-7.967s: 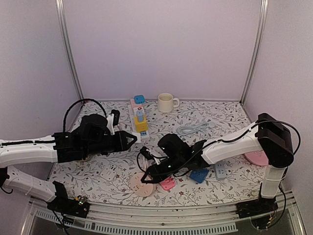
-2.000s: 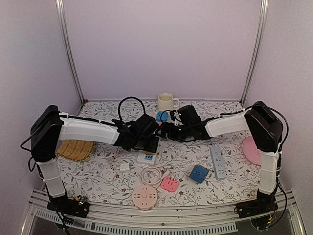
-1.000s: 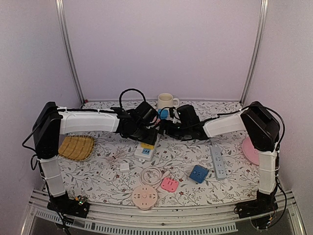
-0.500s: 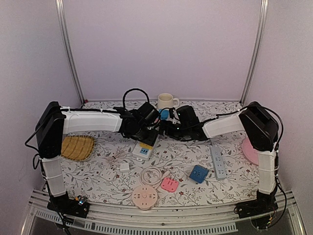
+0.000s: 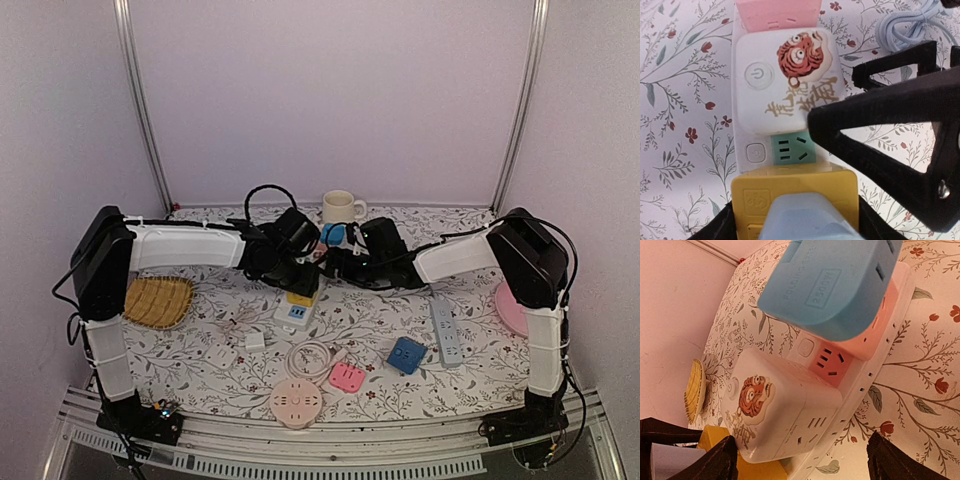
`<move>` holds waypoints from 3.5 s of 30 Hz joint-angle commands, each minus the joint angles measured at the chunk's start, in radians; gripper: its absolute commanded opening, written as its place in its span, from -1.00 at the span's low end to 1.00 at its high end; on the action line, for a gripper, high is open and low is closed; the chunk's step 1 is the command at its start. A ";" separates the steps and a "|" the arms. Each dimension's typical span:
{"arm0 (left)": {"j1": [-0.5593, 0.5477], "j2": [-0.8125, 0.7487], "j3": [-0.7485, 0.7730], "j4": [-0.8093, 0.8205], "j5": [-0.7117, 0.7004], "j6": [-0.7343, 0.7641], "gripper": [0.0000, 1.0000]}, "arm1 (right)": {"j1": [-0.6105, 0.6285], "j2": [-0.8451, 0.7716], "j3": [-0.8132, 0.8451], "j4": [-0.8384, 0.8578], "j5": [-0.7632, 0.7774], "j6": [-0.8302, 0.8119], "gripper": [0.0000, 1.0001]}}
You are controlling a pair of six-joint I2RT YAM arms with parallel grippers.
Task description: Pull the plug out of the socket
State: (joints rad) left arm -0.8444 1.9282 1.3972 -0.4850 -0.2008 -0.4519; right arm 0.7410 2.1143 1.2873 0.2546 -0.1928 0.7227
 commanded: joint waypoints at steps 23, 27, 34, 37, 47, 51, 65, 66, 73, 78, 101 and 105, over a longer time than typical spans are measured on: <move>-0.082 -0.153 -0.003 0.070 -0.099 0.000 -0.20 | -0.015 -0.017 -0.060 -0.120 0.013 -0.004 0.79; -0.059 -0.202 -0.023 0.101 -0.020 -0.006 -0.20 | -0.015 -0.048 -0.057 -0.115 -0.004 -0.011 0.80; -0.041 -0.248 -0.042 0.106 0.016 -0.018 -0.20 | -0.016 -0.119 -0.069 -0.112 -0.010 -0.011 0.80; -0.024 -0.297 -0.083 0.146 0.078 -0.039 -0.20 | -0.017 -0.182 -0.112 -0.111 0.002 -0.018 0.81; 0.076 -0.520 -0.346 0.500 0.436 -0.219 -0.20 | -0.021 -0.476 -0.339 0.016 -0.026 -0.052 0.85; 0.089 -0.565 -0.448 0.680 0.540 -0.340 -0.20 | -0.020 -0.616 -0.467 0.181 -0.124 -0.036 0.89; 0.083 -0.460 -0.581 1.121 0.797 -0.741 -0.24 | 0.191 -0.834 -0.659 0.436 0.006 -0.360 0.98; 0.080 -0.455 -0.578 1.110 0.797 -0.746 -0.24 | 0.194 -0.836 -0.664 0.439 0.013 -0.386 0.98; 0.060 -0.437 -0.575 1.122 0.807 -0.787 -0.24 | 0.246 -0.815 -0.722 0.538 0.105 -0.603 0.98; 0.036 -0.414 -0.558 1.120 0.804 -0.791 -0.24 | 0.288 -0.753 -0.725 0.603 0.138 -0.706 0.98; -0.036 -0.343 -0.507 1.182 0.846 -0.839 -0.22 | 0.311 -0.688 -0.691 0.595 0.211 -0.643 0.13; -0.036 -0.349 -0.512 1.169 0.844 -0.824 0.04 | 0.311 -0.710 -0.695 0.585 0.224 -0.630 -0.29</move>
State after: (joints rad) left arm -0.8509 1.5814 0.8520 0.6106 0.5968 -1.3182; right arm 1.0527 1.4288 0.5785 0.8234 0.0090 0.0338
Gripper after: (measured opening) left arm 0.626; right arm 0.647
